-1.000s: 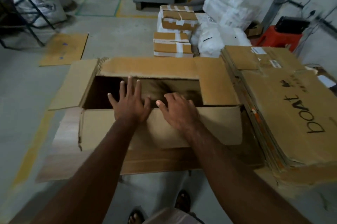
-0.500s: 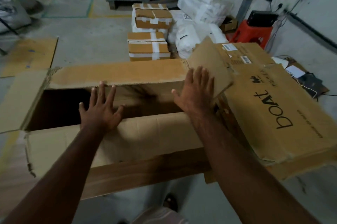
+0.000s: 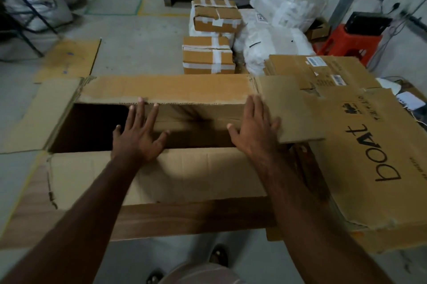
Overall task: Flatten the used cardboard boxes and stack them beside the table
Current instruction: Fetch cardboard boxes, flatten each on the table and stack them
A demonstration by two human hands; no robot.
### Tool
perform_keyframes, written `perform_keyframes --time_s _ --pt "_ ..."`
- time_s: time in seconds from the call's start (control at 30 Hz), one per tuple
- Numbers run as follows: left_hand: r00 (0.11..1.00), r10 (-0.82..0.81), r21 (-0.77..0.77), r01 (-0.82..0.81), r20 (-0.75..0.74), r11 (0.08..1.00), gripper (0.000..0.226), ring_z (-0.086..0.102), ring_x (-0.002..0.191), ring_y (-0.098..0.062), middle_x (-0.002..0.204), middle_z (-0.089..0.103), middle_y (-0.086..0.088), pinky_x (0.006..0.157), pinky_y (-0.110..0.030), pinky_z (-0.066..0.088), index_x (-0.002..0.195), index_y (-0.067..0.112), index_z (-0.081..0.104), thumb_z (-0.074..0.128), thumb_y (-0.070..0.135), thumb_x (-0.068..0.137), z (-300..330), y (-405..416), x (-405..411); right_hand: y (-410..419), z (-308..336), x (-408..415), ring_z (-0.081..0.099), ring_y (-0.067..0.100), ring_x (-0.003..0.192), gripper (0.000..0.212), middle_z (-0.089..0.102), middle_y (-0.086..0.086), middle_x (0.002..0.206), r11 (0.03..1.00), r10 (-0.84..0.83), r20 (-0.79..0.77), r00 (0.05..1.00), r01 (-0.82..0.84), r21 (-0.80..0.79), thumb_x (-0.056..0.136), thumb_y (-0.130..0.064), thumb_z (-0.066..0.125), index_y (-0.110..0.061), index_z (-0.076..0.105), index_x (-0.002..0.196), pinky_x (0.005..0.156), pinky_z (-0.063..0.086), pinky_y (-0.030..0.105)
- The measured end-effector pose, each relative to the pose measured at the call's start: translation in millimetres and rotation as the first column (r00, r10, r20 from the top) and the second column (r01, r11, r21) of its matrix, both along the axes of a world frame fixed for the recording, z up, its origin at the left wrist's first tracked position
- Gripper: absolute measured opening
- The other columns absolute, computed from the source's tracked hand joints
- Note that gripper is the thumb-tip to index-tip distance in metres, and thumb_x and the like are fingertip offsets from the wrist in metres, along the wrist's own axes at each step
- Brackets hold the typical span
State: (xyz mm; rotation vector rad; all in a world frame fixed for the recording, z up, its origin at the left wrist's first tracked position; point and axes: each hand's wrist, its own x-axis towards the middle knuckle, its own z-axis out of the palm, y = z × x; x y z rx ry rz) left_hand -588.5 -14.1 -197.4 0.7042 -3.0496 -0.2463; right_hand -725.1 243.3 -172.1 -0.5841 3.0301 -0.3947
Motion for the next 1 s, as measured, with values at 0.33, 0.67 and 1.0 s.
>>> perform_keyframes --time_s 0.33,0.67,1.0 --pt "0.999 0.038 -0.019 -0.038 0.013 0.999 0.082 -0.02 0.154 -0.023 0.163 -0.037 -0.001 0.122 -0.062 0.016 0.161 0.033 -0.014 0.031 0.063 0.1 6.8 7.6 5.3 -108.5 -11.4 49.7 0.01 0.029 0.157 0.075 -0.013 -0.001 0.172 0.865 0.502 0.084 0.861 -0.501 -0.029 0.105 -0.051 0.042 -0.02 0.009 0.165 0.118 0.032 0.057" --pt "0.998 0.065 -0.016 -0.065 -0.007 0.998 0.085 -0.02 0.155 -0.021 0.164 -0.034 -0.001 0.122 -0.058 0.018 0.161 0.031 -0.012 0.027 0.069 0.096 4.5 6.9 6.7 -162.0 30.3 -41.3 -0.017 0.025 0.157 0.103 -0.023 0.001 0.169 0.925 0.379 -0.111 0.919 -0.372 0.081 0.094 -0.051 0.059 -0.019 -0.011 0.163 0.124 0.01 0.06" --pt "0.996 0.088 -0.02 -0.088 0.022 0.996 0.085 -0.017 0.156 -0.02 0.167 -0.027 -0.002 0.122 -0.055 0.019 0.162 0.03 -0.008 0.028 0.07 0.096 2.6 5.6 0.2 -192.6 -13.2 -95.7 0.042 0.026 0.137 0.053 0.053 -0.001 0.146 0.973 0.216 -0.091 0.972 -0.206 0.109 0.093 -0.015 0.06 -0.029 0.047 0.143 0.115 0.021 0.057"
